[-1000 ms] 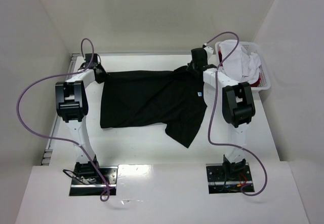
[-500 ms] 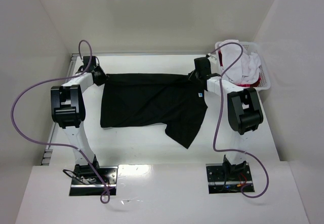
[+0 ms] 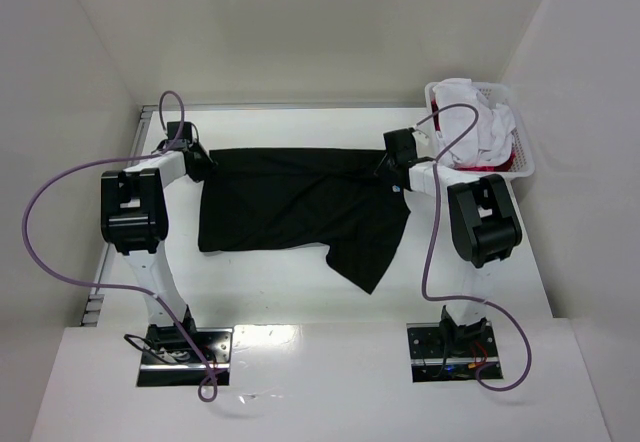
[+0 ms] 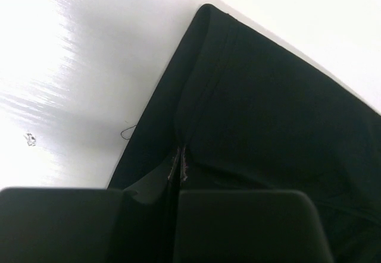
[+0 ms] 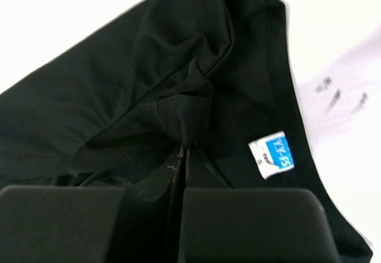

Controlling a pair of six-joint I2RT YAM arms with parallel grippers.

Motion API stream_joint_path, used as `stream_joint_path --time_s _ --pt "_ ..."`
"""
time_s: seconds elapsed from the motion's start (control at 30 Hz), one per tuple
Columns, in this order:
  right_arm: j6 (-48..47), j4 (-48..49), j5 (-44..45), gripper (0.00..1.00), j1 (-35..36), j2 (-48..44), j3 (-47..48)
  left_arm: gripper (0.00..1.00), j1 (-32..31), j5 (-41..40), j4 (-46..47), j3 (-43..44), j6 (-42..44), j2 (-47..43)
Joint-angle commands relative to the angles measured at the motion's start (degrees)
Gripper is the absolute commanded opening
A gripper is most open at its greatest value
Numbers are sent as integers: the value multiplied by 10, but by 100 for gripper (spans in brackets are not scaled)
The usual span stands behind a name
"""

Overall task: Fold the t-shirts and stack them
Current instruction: Fold the flattened tshirt in 1/3 of the way

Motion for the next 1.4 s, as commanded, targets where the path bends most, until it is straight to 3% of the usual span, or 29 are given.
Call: stream_joint_path --time_s 0.0,0.2,0.3,0.33,0.47,0.5,0.67,0.7,0.83,0.9,1.07,1.37 --pt "19 3 5 1 -2 -35 -17 0 5 13 21 -11 0 -31" --pt "19 -4 12 5 -2 -35 -17 0 5 13 21 -11 5 -36" --pt "19 -10 12 38 -2 -35 -17 0 5 13 10 -11 11 -36" --pt "19 -10 12 57 -2 -41 -17 1 5 13 10 -11 11 -36" --pt "14 -4 12 80 -2 -74 -17 27 5 25 5 -5 17 -48" --pt "14 -4 12 82 -2 -80 -12 32 5 25 5 -5 17 -56" --pt "-7 9 12 85 -2 -105 10 58 5 40 -1 1 28 -88" --pt "-14 9 12 85 -2 -99 17 69 5 40 -1 7 28 -100" --pt "-32 -3 5 83 -2 -51 59 85 5 59 5 13 41 -124" --pt "-39 -9 -15 81 -2 -17 84 89 5 68 5 13 46 -124" --pt "-44 2 -72 55 -2 24 95 90 5 96 17 18 51 -113" --pt "-62 -14 -79 54 54 51 98 91 5 106 17 18 51 -95"
